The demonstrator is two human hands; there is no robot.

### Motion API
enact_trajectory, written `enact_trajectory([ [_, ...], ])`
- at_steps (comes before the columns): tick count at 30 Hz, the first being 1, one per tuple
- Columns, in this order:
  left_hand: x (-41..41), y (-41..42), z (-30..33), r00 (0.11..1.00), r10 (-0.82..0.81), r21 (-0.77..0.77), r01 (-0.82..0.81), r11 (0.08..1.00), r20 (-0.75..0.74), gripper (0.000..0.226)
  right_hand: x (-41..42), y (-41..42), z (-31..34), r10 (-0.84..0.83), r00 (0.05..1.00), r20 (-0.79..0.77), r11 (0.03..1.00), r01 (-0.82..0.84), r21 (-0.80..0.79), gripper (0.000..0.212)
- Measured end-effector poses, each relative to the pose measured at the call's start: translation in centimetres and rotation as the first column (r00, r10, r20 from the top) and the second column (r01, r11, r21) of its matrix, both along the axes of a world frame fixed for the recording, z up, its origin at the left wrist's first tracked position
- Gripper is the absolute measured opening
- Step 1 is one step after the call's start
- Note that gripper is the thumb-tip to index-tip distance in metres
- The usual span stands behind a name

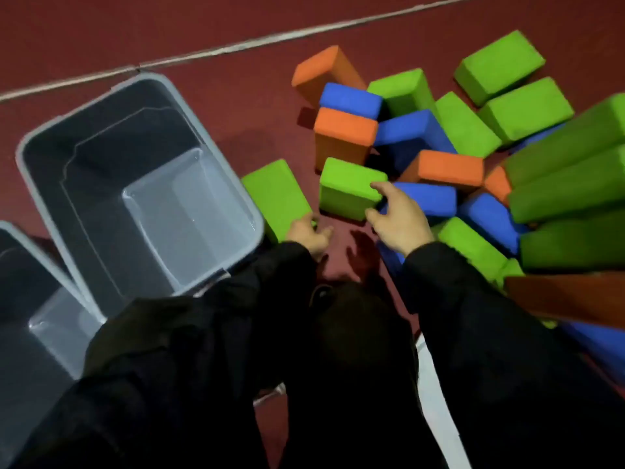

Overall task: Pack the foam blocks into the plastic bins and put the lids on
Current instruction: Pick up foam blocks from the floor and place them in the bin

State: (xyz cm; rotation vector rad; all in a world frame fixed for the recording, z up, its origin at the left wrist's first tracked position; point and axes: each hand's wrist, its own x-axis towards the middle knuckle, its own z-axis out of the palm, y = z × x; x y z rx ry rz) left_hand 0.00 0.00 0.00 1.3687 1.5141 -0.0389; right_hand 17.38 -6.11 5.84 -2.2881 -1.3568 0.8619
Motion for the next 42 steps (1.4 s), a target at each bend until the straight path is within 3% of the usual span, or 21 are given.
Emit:
enact_trajectory([
  [3, 1.1, 1.5, -2.7, 0.979, 0.201, -0.177, -0.206, 0.963, -0.044, 0.056, 0.6, 2.9, -1.9, 0.054, 0.996, 0.066, 0.998, -0.051, -0.036, 0.056],
  [7, 2.3, 4.0, -4.5, 0.899, 0.436, -0.533, -0.383, 0.755, -0.028, 0.030, 1.3, 5.8, -5.3, 0.181, 0.962, 0.206, 0.978, -0.155, -0.140, 0.062],
  [8, 2.2, 4.3, -5.0, 0.831, 0.551, -0.576, -0.486, 0.657, -0.072, 0.028, 1.6, 6.1, -6.3, 0.201, 0.955, 0.219, 0.972, -0.167, -0.165, 0.069],
  [11, 1.6, 4.9, -7.7, 0.713, 0.692, -0.586, -0.610, 0.533, -0.112, 0.034, 2.0, 7.0, -9.2, 0.255, 0.948, 0.191, 0.942, -0.200, -0.268, 0.091],
  [14, 1.5, 5.9, -11.2, 0.437, 0.883, -0.540, -0.791, 0.286, -0.172, 0.050, 2.6, 7.8, -10.2, 0.245, 0.936, 0.252, 0.952, -0.183, -0.244, 0.098],
  [16, 1.4, 6.3, -13.3, 0.329, 0.929, -0.512, -0.835, 0.202, -0.170, 0.048, 2.3, 8.3, -10.1, 0.239, 0.926, 0.293, 0.958, -0.176, -0.226, 0.096],
  [21, 1.7, 7.3, -13.3, 0.370, 0.916, -0.446, -0.853, 0.270, -0.155, 0.045, 1.7, 8.1, -10.0, 0.248, 0.913, 0.325, 0.958, -0.180, -0.225, 0.089],
  [25, 1.9, 7.1, -14.4, 0.240, 0.956, -0.449, -0.882, 0.141, -0.171, 0.049, 2.0, 8.2, -10.4, 0.248, 0.906, 0.342, 0.957, -0.175, -0.230, 0.088],
  [29, 1.7, 7.5, -16.6, 0.109, 0.976, -0.424, -0.906, 0.019, -0.191, 0.069, 2.0, 8.8, -10.7, 0.236, 0.908, 0.347, 0.962, -0.168, -0.215, 0.092],
  [31, 1.9, 8.0, -16.5, 0.066, 0.983, -0.427, -0.904, -0.014, -0.173, 0.066, 2.3, 9.2, -10.7, 0.236, 0.906, 0.350, 0.961, -0.164, -0.224, 0.095],
  [35, 2.1, 8.9, -16.0, 0.098, 0.987, -0.472, -0.881, 0.025, -0.129, 0.058, 3.3, 9.8, -10.8, 0.268, 0.897, 0.352, 0.949, -0.181, -0.260, 0.100],
  [42, 3.8, 9.4, -13.5, 0.159, 0.984, -0.595, -0.800, 0.080, -0.082, 0.048, 3.5, 10.5, -11.7, 0.275, 0.856, 0.438, 0.948, -0.165, -0.272, 0.090],
])
